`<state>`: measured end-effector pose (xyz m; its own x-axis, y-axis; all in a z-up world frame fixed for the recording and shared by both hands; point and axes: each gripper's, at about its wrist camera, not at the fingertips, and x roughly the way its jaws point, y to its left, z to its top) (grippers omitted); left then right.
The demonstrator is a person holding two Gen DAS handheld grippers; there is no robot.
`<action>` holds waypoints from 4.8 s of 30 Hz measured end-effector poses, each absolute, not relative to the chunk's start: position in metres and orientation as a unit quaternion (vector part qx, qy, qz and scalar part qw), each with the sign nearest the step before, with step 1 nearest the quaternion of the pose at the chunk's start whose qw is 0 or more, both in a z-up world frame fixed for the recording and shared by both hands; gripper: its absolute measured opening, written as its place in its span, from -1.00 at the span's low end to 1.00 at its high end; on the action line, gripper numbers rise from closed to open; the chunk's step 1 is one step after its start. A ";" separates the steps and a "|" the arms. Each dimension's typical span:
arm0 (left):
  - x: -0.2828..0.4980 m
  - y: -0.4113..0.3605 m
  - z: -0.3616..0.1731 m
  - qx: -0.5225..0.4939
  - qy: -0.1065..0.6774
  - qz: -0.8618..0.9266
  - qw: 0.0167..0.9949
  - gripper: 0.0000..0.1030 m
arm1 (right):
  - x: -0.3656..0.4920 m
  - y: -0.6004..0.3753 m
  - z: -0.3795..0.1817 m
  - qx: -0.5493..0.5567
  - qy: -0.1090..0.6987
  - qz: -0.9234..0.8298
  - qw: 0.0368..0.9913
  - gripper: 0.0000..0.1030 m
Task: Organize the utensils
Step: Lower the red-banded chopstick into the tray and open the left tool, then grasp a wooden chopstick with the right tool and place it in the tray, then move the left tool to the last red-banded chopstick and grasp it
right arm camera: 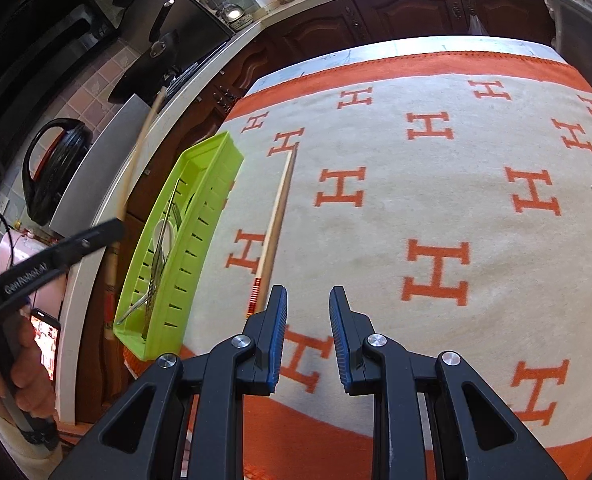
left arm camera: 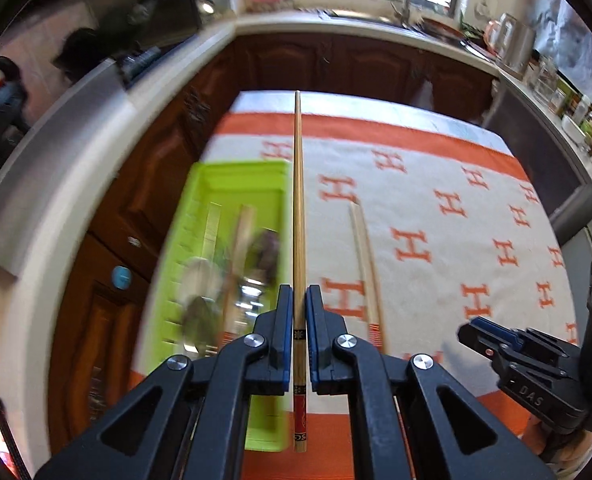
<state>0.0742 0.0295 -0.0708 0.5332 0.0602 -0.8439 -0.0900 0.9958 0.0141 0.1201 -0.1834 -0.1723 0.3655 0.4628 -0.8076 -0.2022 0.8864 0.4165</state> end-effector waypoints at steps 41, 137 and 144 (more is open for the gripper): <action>0.051 0.164 -0.123 -0.095 0.452 0.061 0.885 -0.08 | 0.160 -0.066 -0.215 -0.006 0.575 0.086 0.814 -0.59; 0.117 -0.047 -0.183 -0.013 0.604 -0.003 0.797 0.37 | 0.124 -0.267 -0.178 0.158 0.515 0.114 0.835 -0.42; 0.123 -0.053 -0.198 -0.005 0.611 0.007 0.792 0.30 | 0.132 -0.280 -0.193 0.170 0.524 0.119 0.826 -0.42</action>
<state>0.1229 -0.0530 -0.1979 0.2539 0.0056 -0.9672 -0.0175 0.9998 0.0012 0.1323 -0.2799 -0.1931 0.4228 0.3739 -0.8255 -0.0184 0.9143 0.4047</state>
